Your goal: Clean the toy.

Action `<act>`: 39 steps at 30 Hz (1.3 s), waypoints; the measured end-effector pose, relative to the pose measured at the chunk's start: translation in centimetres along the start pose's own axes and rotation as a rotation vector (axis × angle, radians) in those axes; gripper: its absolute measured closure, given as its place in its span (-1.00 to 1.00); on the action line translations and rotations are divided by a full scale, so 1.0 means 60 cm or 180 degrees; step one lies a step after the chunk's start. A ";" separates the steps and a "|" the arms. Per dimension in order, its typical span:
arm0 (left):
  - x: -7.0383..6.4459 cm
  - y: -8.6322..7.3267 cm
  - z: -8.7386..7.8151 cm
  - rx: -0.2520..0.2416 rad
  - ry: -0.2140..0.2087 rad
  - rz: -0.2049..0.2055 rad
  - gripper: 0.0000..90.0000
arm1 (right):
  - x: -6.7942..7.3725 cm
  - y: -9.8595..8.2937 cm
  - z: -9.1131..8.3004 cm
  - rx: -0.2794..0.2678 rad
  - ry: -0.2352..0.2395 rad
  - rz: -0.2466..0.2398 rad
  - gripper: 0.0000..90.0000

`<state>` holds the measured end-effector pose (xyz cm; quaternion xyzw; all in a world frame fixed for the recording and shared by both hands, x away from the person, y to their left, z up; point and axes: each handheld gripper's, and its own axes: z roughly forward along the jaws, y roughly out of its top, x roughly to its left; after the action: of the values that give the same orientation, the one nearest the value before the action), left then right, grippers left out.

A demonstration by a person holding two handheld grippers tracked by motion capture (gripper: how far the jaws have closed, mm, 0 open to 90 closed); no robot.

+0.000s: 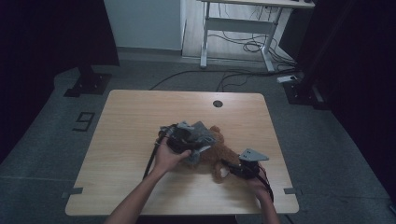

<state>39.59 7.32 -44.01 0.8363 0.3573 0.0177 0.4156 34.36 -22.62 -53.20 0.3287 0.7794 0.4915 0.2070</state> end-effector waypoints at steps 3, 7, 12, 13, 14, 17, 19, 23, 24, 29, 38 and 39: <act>0.022 -0.013 -0.029 -0.0105 -0.0003 -0.0087 0.89 | 0.002 0.001 0.000 -0.0005 0.0014 -0.0024 0.32; 0.036 -0.024 -0.060 -0.0170 0.0274 -0.0049 0.89 | 0.002 0.000 -0.001 0.0009 0.0009 -0.0022 0.32; 0.070 -0.052 -0.073 -0.0171 0.0173 -0.0219 0.89 | 0.001 -0.003 -0.004 -0.0003 0.0030 -0.0015 0.32; 0.075 -0.060 -0.077 -0.0200 0.0133 -0.0253 0.89 | 0.002 -0.003 -0.004 -0.0005 0.0035 -0.0031 0.32; 0.076 -0.062 -0.078 -0.0218 0.0122 -0.0263 0.89 | 0.002 -0.003 -0.005 -0.0003 0.0042 -0.0042 0.32; 0.080 -0.072 -0.087 -0.0287 0.0148 -0.0291 0.89 | 0.003 -0.004 -0.006 -0.0001 0.0052 -0.0059 0.32; 0.081 -0.074 -0.093 -0.0317 0.0254 -0.0257 0.89 | 0.005 -0.006 -0.008 -0.0008 0.0075 -0.0084 0.32; 0.084 -0.057 -0.104 -0.0349 0.0426 -0.0166 0.89 | 0.008 -0.009 -0.012 -0.0002 0.0165 -0.0167 0.33; 0.083 -0.050 -0.103 -0.0359 0.0427 -0.0147 0.89 | 0.009 -0.010 -0.013 -0.0003 0.0174 -0.0183 0.33; 0.070 -0.003 -0.071 -0.0327 0.0407 -0.0017 0.88 | 0.010 -0.010 -0.013 -0.0003 0.0184 -0.0202 0.33; 0.081 -0.018 -0.016 -0.0053 0.0190 -0.0192 0.89 | 0.004 -0.011 -0.014 0.0002 0.0194 -0.0189 0.33; 0.082 -0.026 -0.019 -0.0074 0.0136 -0.0220 0.89 | 0.004 -0.011 -0.014 0.0000 0.0203 -0.0179 0.32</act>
<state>41.95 11.74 -45.67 0.8179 0.3945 0.0253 0.4180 33.47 -23.17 -53.43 0.2908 0.7946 0.4956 0.1958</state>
